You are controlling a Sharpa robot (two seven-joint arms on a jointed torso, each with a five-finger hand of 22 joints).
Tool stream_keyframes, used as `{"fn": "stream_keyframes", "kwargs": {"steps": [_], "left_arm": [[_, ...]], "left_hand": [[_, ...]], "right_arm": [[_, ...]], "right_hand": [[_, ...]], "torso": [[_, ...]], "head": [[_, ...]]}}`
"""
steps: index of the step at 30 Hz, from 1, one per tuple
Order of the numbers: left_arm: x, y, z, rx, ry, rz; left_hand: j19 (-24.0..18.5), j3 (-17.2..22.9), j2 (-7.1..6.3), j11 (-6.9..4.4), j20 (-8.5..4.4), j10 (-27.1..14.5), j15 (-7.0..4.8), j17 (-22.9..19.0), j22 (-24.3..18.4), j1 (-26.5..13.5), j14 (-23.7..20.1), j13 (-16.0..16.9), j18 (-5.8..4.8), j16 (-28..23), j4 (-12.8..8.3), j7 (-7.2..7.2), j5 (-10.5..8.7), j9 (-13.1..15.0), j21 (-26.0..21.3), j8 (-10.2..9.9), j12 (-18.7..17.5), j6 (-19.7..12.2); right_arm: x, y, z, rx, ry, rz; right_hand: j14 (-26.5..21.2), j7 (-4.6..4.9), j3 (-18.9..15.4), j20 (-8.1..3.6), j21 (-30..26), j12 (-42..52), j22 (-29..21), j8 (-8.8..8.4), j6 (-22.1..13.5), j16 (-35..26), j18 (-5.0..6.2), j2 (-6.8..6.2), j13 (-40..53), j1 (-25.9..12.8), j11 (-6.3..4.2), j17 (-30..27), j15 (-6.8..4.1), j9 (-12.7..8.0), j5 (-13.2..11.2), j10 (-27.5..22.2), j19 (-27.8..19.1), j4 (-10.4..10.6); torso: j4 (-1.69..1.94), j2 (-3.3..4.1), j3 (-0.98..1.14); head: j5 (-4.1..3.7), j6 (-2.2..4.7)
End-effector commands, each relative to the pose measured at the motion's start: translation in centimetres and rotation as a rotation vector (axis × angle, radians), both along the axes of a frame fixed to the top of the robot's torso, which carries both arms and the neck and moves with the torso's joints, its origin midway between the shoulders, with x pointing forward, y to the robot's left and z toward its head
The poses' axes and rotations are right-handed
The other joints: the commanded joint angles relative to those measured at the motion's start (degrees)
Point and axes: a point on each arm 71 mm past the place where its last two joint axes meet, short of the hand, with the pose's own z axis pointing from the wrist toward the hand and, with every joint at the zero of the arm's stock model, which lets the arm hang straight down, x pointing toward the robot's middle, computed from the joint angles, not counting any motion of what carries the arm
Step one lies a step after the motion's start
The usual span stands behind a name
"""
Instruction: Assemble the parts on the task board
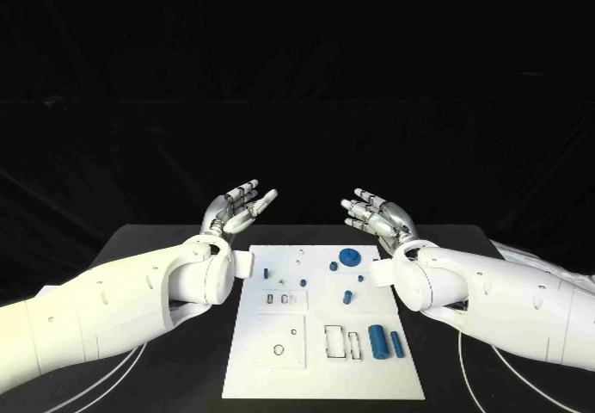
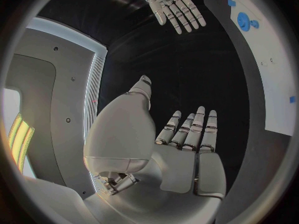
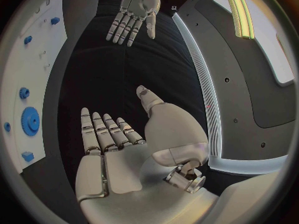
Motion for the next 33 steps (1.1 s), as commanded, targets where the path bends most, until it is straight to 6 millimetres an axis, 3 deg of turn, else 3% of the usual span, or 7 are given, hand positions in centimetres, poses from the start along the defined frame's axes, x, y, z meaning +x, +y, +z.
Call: {"fn": "stream_keyframes", "kwargs": {"steps": [1,7,11,12,16,24,33], "left_arm": [[0.0,-0.6,0.2,-0.005,-0.014,-0.072],[0.0,-0.6,0.2,-0.005,-0.014,-0.072],[0.0,-0.6,0.2,-0.005,-0.014,-0.072],[-0.2,0.4,0.3,-0.029,-0.027,-0.096],[-0.5,0.4,0.4,-0.046,-0.023,-0.131],[-1.2,0.8,0.7,-0.062,-0.008,-0.168],[-2.4,0.6,1.3,-0.092,0.017,-0.202]], "left_hand": [[1.16,0.4,0.22,0.35,0.32,1.48,0.42,0.22,0.19,2.49,1.62,0.18,1.25,0.47,0.75,7.31,0.37,0.2,0.35,0.49,0.38,1.34],[8.05,1.15,2.25,0.75,0.27,9.41,0.23,1.39,1.09,3.59,12.37,0.75,1.63,2.49,0.34,7.53,0.15,0.7,1.88,1.34,1.29,7.17],[19.37,1.09,3.67,-0.43,0.11,19.14,-1.42,1.96,2.33,4.56,19.05,1.3,3.13,4.48,-0.55,7.19,0.01,1.29,4.61,2.57,2.23,15.39],[21.36,0.94,3.98,-0.75,-0.01,23.39,-2.01,2.15,2.58,4.72,20.94,1.58,3.74,5.17,-0.87,6.9,-0.05,1.46,5.37,2.95,2.84,17.85],[28.46,-0.14,5.17,-2.07,-0.62,31.32,-3.93,2.57,3.19,4.75,27.13,1.78,5.13,6.92,-2.04,6.02,-0.1,1.85,7.63,4.06,4.13,26.72],[35.27,-2.07,6.57,-3.86,-2.69,37.41,-6.05,4.35,2.96,4.72,34.46,1.98,5.16,8.13,-3.85,4.76,-0.11,1.63,8.38,4.07,4.72,30.39],[37.05,-2.79,7.17,-4.27,-3.18,38.88,-6.53,5.39,2.54,5.06,36.03,1.99,5.15,7.84,-4.89,4.42,-0.1,1.61,7.91,3.96,4.5,31.52]], "right_arm": [[0.1,1.5,-0.2,-0.029,0.018,0.241],[0.5,1.8,-0.4,-0.06,0.032,0.333],[0.6,1.9,-0.4,-0.068,0.036,0.352],[1.7,-0.5,0.3,-0.247,-0.112,0.267],[1.8,-1.1,0.8,-0.312,-0.152,0.259],[1.9,-1.6,1.8,-0.457,-0.236,0.262],[2.1,-1.6,3.2,-0.714,-0.341,0.27]], "right_hand": [[4.19,8.8,0.68,0.55,0.51,0.71,0.26,0.64,3.78,0.55,1.44,0.56,0.44,4.03,0.45,0.35,0.33,0.36,-0.05,5.17,1.96,-2.1],[26.28,7.78,1.4,0.36,5.49,3.67,2.55,2.45,17.79,4.07,4.31,0.37,1.74,7.96,-1.35,1.84,-2.14,1.47,-1.82,25.49,17.1,-5.41],[31.14,6.67,2.19,0.22,7.6,4.85,3.12,3.28,26.55,5.11,5.87,0.06,1.68,9.24,-2.75,1.7,-3.72,1.87,-2.31,31.64,20.97,-6.87],[31.75,6.51,2.42,0.17,7.83,4.79,3.14,3.26,27.76,5.1,5.98,0.02,1.61,9.38,-2.88,1.65,-3.9,1.86,-2.34,32.21,21.41,-7.12],[33.66,6.21,3.27,-0.12,8.52,4.18,3.16,2.72,30.62,4.82,6.11,-0.33,1.52,9.72,-3.25,1.58,-4.37,1.77,-2.5,33.72,22.66,-8.11],[39.52,5.44,5.07,-1.95,11.27,3.7,3.89,2.5,37.36,5.22,6.18,-1.19,1.55,9.69,-4.52,1.63,-6.12,2.01,-3.25,38.39,26.93,-9.77],[50.87,3.8,6.96,-6.31,19.68,2.99,8.04,2.34,40.95,7.47,5.86,-3.3,1.6,10.48,-6.77,2.74,-9.84,2.01,-3.13,45.19,34.06,-10.6]], "torso": [[0.03,0.01,0.0],[0.03,0.01,0.0],[0.03,0.01,0.0],[0.15,1.01,-0.12],[0.33,1.73,-0.23],[0.44,3.41,-0.34],[0.31,5.84,-0.43]], "head": [[0.0,-0.02],[0.0,-0.02],[0.0,-0.02],[-1.02,0.4],[-1.24,0.75],[-1.52,1.38],[-1.83,2.42]]}}
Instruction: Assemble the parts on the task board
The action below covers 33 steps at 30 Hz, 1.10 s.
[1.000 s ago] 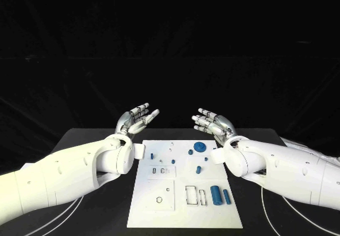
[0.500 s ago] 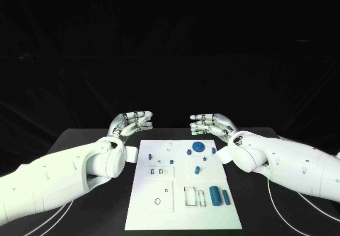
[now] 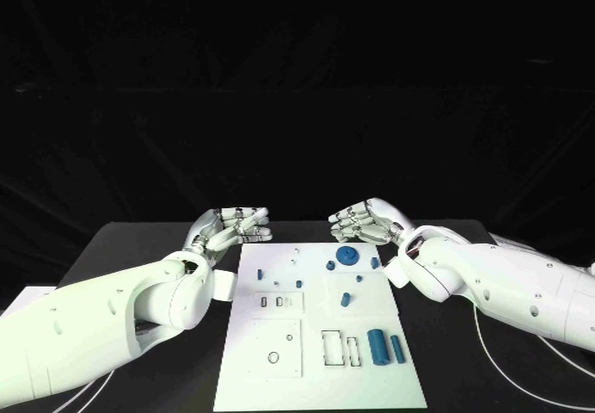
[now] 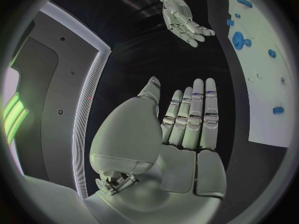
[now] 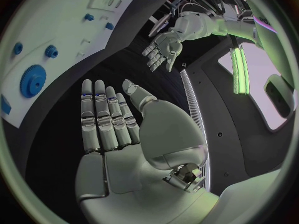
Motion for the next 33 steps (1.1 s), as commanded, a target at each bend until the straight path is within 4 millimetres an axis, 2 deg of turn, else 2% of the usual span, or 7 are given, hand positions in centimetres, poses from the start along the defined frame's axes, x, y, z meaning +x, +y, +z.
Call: {"fn": "stream_keyframes", "kwargs": {"steps": [1,4,8,11,16,24,33], "left_arm": [[-0.6,-0.5,0.4,-0.037,0.015,-0.05],[-1.2,-0.8,0.6,-0.054,0.026,-0.066],[-2.1,-1.5,1.1,-0.077,0.041,-0.094],[-2.8,-2.1,1.4,-0.092,0.048,-0.118],[-3.7,-2.8,1.8,-0.109,0.052,-0.151],[-4.2,-3.4,2.1,-0.121,0.055,-0.176],[-4.2,-3.5,2.1,-0.126,0.058,-0.183]], "left_hand": [[0.76,-0.01,0.67,0.01,-0.06,0.55,-0.02,0.25,-0.12,0.12,0.63,0.05,0.23,-0.14,-0.47,-0.08,-0.1,-0.07,-0.26,0.09,-0.19,0.47],[1.01,-0.09,0.73,-0.03,-0.12,0.68,-0.08,0.4,-0.16,0.18,0.83,0.05,0.23,-0.14,-0.63,-0.13,-0.1,-0.07,-0.3,0.05,-0.23,0.56],[1.14,-0.11,0.77,-0.05,-0.15,0.74,-0.1,0.47,-0.18,0.23,0.91,0.04,0.23,-0.15,-0.72,-0.14,-0.09,-0.08,-0.31,0.04,-0.26,0.6],[1.19,-0.15,0.76,-0.03,-0.16,0.71,-0.09,0.5,-0.2,0.27,0.9,0.03,0.21,-0.19,-0.81,-0.1,-0.1,-0.09,-0.35,-0.01,-0.31,0.58],[1.26,-0.24,0.77,0.04,-0.16,0.61,-0.04,0.58,-0.27,0.34,0.78,-0.01,0.17,-0.35,-0.99,0.0,-0.1,-0.12,-0.48,-0.12,-0.46,0.5],[1.27,-0.31,0.79,0.1,-0.15,0.54,0.01,0.62,-0.33,0.38,0.69,-0.04,0.14,-0.47,-1.12,0.06,-0.11,-0.13,-0.58,-0.2,-0.56,0.44],[1.27,-0.37,0.78,0.12,-0.14,0.51,0.03,0.64,-0.36,0.35,0.65,-0.04,0.13,-0.52,-1.16,0.09,-0.11,-0.14,-0.64,-0.23,-0.61,0.42]], "right_arm": [[0.0,0.3,0.3,-0.238,-0.113,0.01],[0.0,0.6,0.6,-0.369,-0.162,0.022],[-0.1,1.0,0.8,-0.547,-0.214,0.046],[-0.1,1.3,1.0,-0.66,-0.25,0.062],[-0.1,1.7,1.3,-0.772,-0.285,0.075],[0.0,2.3,1.7,-0.856,-0.307,0.088],[0.1,2.7,1.7,-0.89,-0.304,0.097]], "right_hand": [[10.11,-1.14,1.37,-3.61,7.49,-0.7,3.76,-0.15,3.86,2.09,0.62,-2.06,0.09,0.99,-2.07,1.04,-3.15,0.11,-0.43,5.9,5.98,-0.83],[16.47,-2.06,0.9,-5.61,13.33,-1.13,7.12,-0.1,4.99,4.51,0.58,-3.25,0.11,1.64,-3.02,2.64,-5.08,0.14,0.04,7.77,9.12,-0.81],[22.32,-2.64,0.45,-6.93,18.74,-1.6,10.32,-0.14,5.85,7.62,0.68,-4.15,0.14,1.22,-3.95,4.88,-6.38,0.14,-0.37,9.0,11.27,-0.5],[23.66,-3.24,0.41,-7.55,22.63,-1.86,12.69,-0.27,6.42,12.37,0.67,-4.94,0.12,0.44,-4.55,8.07,-7.13,0.1,-1.25,9.85,12.0,-0.12],[23.12,-3.51,0.98,-7.72,27.36,-1.83,15.63,-0.33,6.82,20.58,0.62,-5.92,0.13,-0.68,-4.91,13.4,-7.35,0.08,-1.6,9.34,11.89,0.63],[22.41,-3.99,2.48,-7.65,33.26,-1.88,19.41,-0.28,6.56,30.07,0.67,-6.88,0.09,-0.9,-4.73,19.73,-7.11,0.11,-1.68,7.56,10.47,1.51],[22.13,-4.1,3.55,-7.39,37.19,-1.83,21.87,-0.27,6.73,39.17,0.77,-7.34,0.1,-1.05,-4.78,28.22,-7.15,0.12,-1.7,7.31,9.42,2.68]], "torso": [[-0.06,1.71,-0.07],[0.06,2.47,-0.06],[0.26,3.44,-0.16],[0.41,4.2,-0.21],[0.69,5.13,-0.29],[0.99,6.47,-0.41],[1.36,7.18,-0.53]], "head": [[-0.15,0.57],[-0.43,0.73],[-0.87,0.98],[-0.99,1.17],[-1.21,1.45],[-1.34,1.68],[-1.56,1.41]]}}
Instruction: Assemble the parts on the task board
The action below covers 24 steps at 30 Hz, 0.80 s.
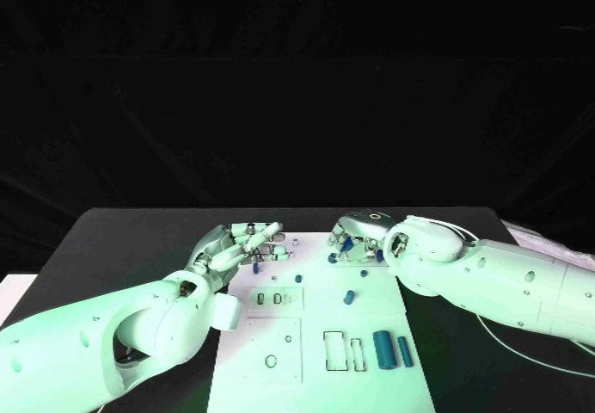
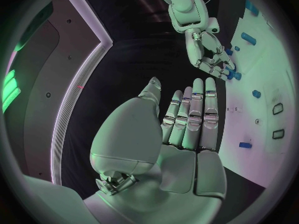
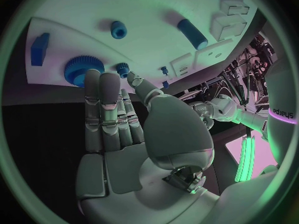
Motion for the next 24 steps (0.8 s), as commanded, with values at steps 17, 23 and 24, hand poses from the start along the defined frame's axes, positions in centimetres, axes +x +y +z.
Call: {"fn": "stream_keyframes", "kwargs": {"steps": [17,23,24], "left_arm": [[-0.08,-0.24,0.1,-0.018,0.008,-0.029],[-0.06,-0.23,0.08,-0.017,0.008,-0.028],[-0.06,-0.23,0.09,-0.017,0.007,-0.027]], "left_hand": [[0.43,-0.17,0.54,0.35,0.08,0.05,-0.01,0.1,-0.12,0.09,0.05,-0.04,0.13,-0.38,-0.3,0.23,-0.11,-0.1,-0.5,-0.3,-0.44,0.3],[0.43,-0.17,0.54,0.35,0.08,0.04,-0.01,0.11,-0.13,0.08,0.05,-0.05,0.13,-0.39,-0.3,0.24,-0.11,-0.1,-0.5,-0.3,-0.45,0.3],[0.43,-0.19,0.54,0.37,0.09,0.02,0.0,0.12,-0.14,0.08,0.04,-0.05,0.12,-0.41,-0.32,0.26,-0.11,-0.1,-0.53,-0.32,-0.47,0.28]], "right_arm": [[0.28,0.56,-0.71,-0.115,0.042,-0.001],[0.46,0.72,-0.86,-0.123,0.05,-0.002],[0.49,0.73,-0.88,-0.124,0.051,-0.002]], "right_hand": [[1.28,-0.69,2.21,0.07,7.67,0.0,8.19,-0.05,1.62,12.17,-0.15,-0.19,0.04,-0.14,-0.38,12.18,-0.43,0.21,-0.31,0.93,1.13,2.28],[1.19,-0.94,2.97,-0.04,9.42,0.1,10.2,0.07,2.65,14.21,-0.39,0.19,0.11,-0.12,-0.65,14.07,-0.63,0.28,-0.28,2.05,1.57,3.14],[1.19,-0.94,2.97,-0.04,9.42,0.1,10.2,0.07,2.65,14.21,-0.39,0.19,0.11,-0.12,-0.65,14.07,-0.63,0.28,-0.28,2.05,1.57,3.14]], "torso": [[0.36,0.93,-0.09],[0.4,1.07,-0.03],[0.41,1.09,-0.05]], "head": [[-0.11,-0.33],[-0.07,-0.36],[-0.06,-0.42]]}}
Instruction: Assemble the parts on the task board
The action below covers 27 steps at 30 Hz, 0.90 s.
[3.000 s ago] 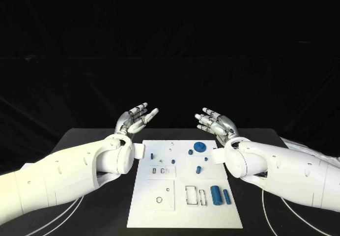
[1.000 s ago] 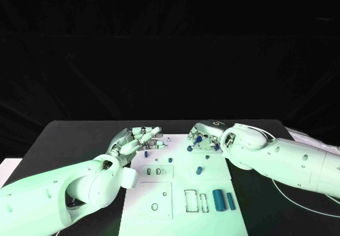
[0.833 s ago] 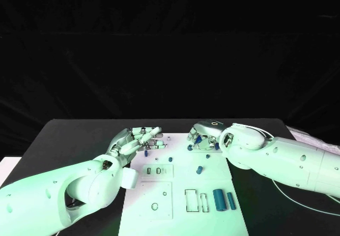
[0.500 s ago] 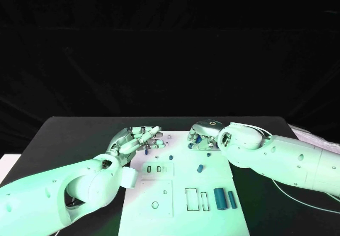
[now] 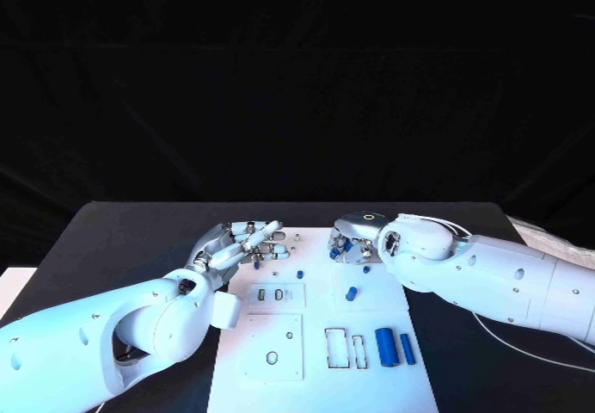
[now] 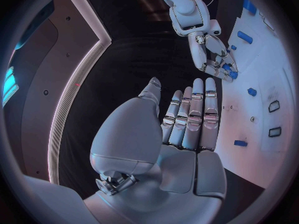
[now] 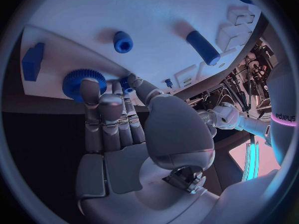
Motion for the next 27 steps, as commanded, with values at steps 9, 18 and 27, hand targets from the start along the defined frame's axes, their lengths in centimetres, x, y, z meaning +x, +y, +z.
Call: {"fn": "stream_keyframes", "kwargs": {"steps": [9,18,27], "left_arm": [[0.0,-0.2,0.1,-0.011,-0.004,-0.012],[0.2,0.1,0.0,0.0,0.004,0.001],[0.3,0.4,-0.1,0.006,0.007,0.01]], "left_hand": [[0.47,-0.18,0.6,0.39,0.09,0.01,0.0,0.11,-0.12,0.12,0.08,-0.04,0.13,-0.41,-0.38,0.31,-0.09,-0.06,-0.23,-0.34,-0.27,0.28],[0.59,-0.19,0.71,0.47,0.09,-0.08,0.02,0.24,-0.19,0.31,0.16,-0.07,0.13,-0.45,-0.65,0.44,-0.07,-0.07,-0.34,-0.44,-0.4,0.2],[0.65,-0.21,0.76,0.54,0.11,-0.19,0.06,0.31,-0.24,0.41,0.16,-0.09,0.12,-0.51,-0.85,0.52,-0.08,-0.08,-0.43,-0.53,-0.51,0.11]], "right_arm": [[0.1,0.2,0.3,0.01,-0.042,-0.021],[-0.2,0.4,1.8,0.159,-0.144,-0.057],[0.7,1.6,2.2,0.204,-0.173,-0.085]], "right_hand": [[1.47,-0.72,1.7,-0.39,3.52,0.38,4.41,0.68,2.96,3.53,-0.99,1.74,0.21,-0.04,-0.52,3.31,-0.96,0.42,-2.58,2.81,1.81,2.41],[1.38,-1.04,2.37,-0.66,4.8,0.33,5.95,0.85,4.04,4.78,-1.21,1.17,0.29,-0.16,-0.95,4.34,-1.2,0.6,-3.28,4.11,2.31,3.38],[1.36,-1.1,2.58,-0.72,5.12,0.24,6.31,0.82,4.22,5.11,-1.26,1.06,0.27,-0.27,-1.0,4.58,-1.25,0.63,-3.25,4.31,2.42,3.78]], "torso": [[0.02,0.16,0.06],[0.09,0.29,0.0],[0.12,0.46,0.0]], "head": [[0.12,-0.29],[0.16,0.11],[0.48,0.58]]}}
